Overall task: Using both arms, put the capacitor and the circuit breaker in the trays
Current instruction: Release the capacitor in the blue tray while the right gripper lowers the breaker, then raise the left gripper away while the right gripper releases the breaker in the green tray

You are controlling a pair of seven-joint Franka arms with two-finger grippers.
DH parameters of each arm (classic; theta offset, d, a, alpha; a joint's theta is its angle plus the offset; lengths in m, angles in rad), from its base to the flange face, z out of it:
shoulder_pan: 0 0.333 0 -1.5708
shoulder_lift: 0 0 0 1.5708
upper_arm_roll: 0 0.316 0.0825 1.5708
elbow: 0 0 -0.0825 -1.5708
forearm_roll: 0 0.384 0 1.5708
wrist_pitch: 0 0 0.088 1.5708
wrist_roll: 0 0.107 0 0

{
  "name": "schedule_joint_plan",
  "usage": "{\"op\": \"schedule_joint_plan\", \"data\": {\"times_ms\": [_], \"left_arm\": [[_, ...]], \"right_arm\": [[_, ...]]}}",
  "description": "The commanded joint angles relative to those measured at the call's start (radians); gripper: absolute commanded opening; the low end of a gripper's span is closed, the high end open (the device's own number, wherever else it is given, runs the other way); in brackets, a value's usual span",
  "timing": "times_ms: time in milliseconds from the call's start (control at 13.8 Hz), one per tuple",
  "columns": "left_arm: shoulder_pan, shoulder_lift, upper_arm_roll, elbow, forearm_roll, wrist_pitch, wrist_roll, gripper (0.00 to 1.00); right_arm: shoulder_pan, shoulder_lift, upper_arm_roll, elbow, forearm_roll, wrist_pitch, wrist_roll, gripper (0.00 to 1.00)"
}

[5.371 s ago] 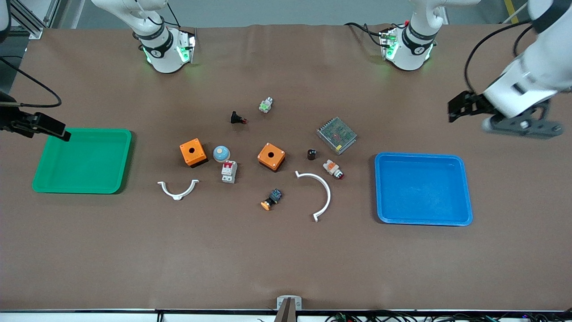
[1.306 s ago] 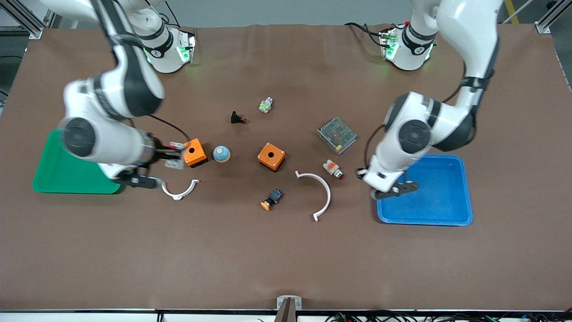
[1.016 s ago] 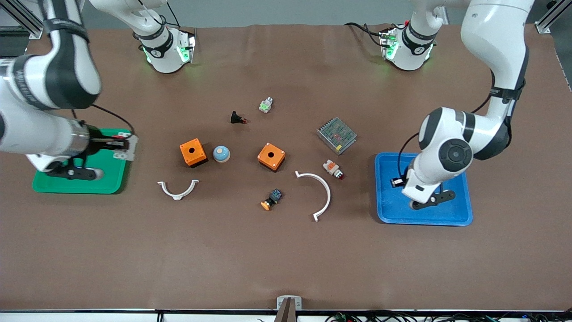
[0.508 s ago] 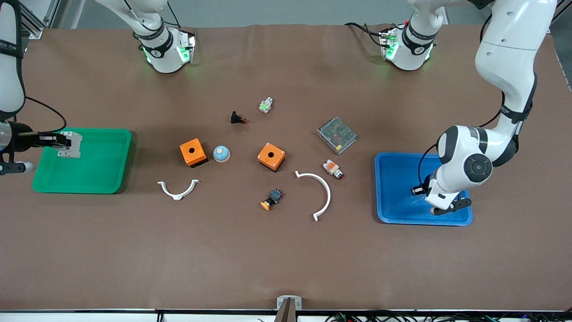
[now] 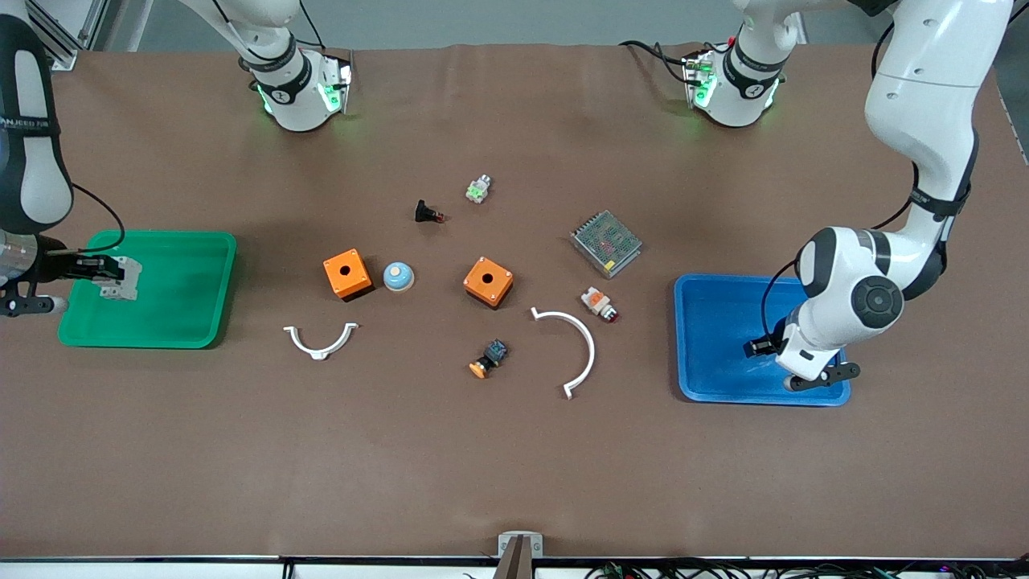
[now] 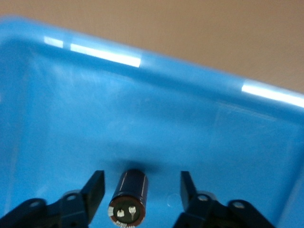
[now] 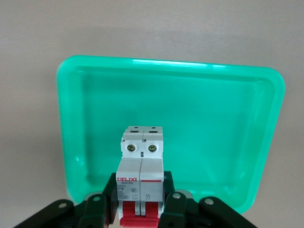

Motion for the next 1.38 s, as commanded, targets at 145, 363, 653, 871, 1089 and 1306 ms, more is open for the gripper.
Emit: {"op": "schedule_joint_plan", "data": {"times_ms": [145, 363, 653, 871, 1089, 1306], "left_arm": [[0.002, -0.245, -0.022, 0.042, 0.011, -0.167, 0.116, 1.0], [0.005, -0.396, -0.022, 0.085, 0.008, -0.321, 0.179, 1.0], [0.006, -0.536, -0.019, 0.149, -0.045, -0.552, 0.248, 1.0], [0.002, -0.616, -0.001, 0.179, -0.11, -0.677, 0.323, 1.0], [-0.04, -0.653, 0.024, 0.186, -0.119, -0.798, 0.314, 1.0], [-0.109, -0.655, 0.102, 0.188, -0.133, -0.849, 0.311, 1.0]], "right_arm": [[-0.063, 0.077, 0.021, -0.036, -0.02, 0.159, -0.026, 0.22], [-0.066, 0.094, 0.023, -0.073, -0.012, 0.198, -0.025, 0.23], [-0.072, 0.136, 0.023, -0.073, -0.006, 0.246, -0.022, 0.25], [-0.074, 0.14, 0.023, -0.072, -0.006, 0.249, -0.025, 0.37], [-0.063, 0.124, 0.024, -0.063, -0.008, 0.22, -0.026, 1.0], [-0.008, 0.071, 0.032, 0.017, -0.022, 0.059, -0.022, 1.0]]}}
